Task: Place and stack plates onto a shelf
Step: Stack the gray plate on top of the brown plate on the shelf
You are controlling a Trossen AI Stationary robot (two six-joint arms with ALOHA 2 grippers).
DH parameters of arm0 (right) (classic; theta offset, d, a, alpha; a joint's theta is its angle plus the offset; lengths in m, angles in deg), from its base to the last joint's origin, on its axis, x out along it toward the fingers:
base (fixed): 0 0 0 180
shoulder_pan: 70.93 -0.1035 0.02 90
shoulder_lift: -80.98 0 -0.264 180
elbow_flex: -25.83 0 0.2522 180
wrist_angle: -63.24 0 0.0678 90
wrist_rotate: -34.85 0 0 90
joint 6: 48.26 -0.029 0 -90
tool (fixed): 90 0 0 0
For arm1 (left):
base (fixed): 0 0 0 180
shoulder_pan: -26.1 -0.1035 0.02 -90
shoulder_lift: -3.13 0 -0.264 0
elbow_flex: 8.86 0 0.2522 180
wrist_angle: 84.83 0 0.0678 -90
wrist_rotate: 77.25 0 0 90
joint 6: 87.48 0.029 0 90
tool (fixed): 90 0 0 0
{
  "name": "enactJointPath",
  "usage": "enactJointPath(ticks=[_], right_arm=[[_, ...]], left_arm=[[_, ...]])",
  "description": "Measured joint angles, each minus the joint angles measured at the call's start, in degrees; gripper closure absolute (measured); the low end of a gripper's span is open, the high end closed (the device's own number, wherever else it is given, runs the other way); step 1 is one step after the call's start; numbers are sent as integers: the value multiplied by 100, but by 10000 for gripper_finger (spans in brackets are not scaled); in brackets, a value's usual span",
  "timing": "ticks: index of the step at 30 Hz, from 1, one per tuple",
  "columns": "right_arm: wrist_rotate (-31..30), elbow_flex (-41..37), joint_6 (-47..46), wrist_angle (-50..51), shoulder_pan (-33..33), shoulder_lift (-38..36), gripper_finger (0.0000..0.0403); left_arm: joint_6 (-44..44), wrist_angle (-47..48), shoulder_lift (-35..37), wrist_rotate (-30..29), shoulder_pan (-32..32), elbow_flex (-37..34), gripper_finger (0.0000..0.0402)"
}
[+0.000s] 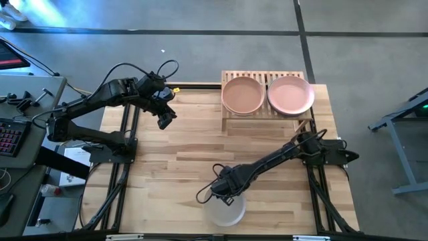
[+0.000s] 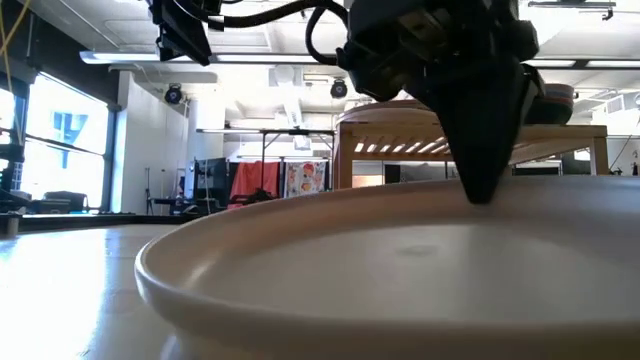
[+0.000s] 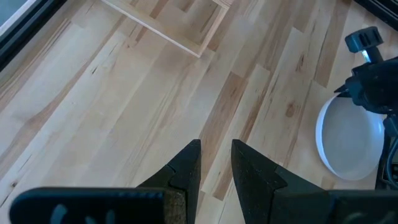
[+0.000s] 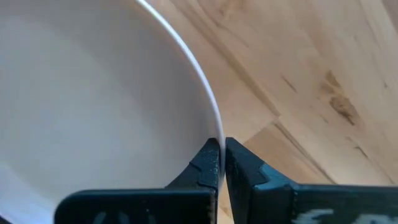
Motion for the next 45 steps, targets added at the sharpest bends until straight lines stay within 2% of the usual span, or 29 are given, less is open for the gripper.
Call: enactJointPath(ticks=[11, 25, 32, 45], right_arm=[[-96, 0, 34, 225, 50, -404, 402], [-860, 0, -118, 518, 212, -1501, 403], [-1477, 0, 67, 781, 598, -2182, 403], [-2398, 0, 1649, 814, 1957, -3626, 403]], left_arm=[[-49, 2, 0, 1, 0, 2, 325], [-103, -55, 0, -11, 0, 2, 325], [-100, -55, 0, -15, 1, 2, 325], [-92, -55, 0, -39, 0, 2, 325]])
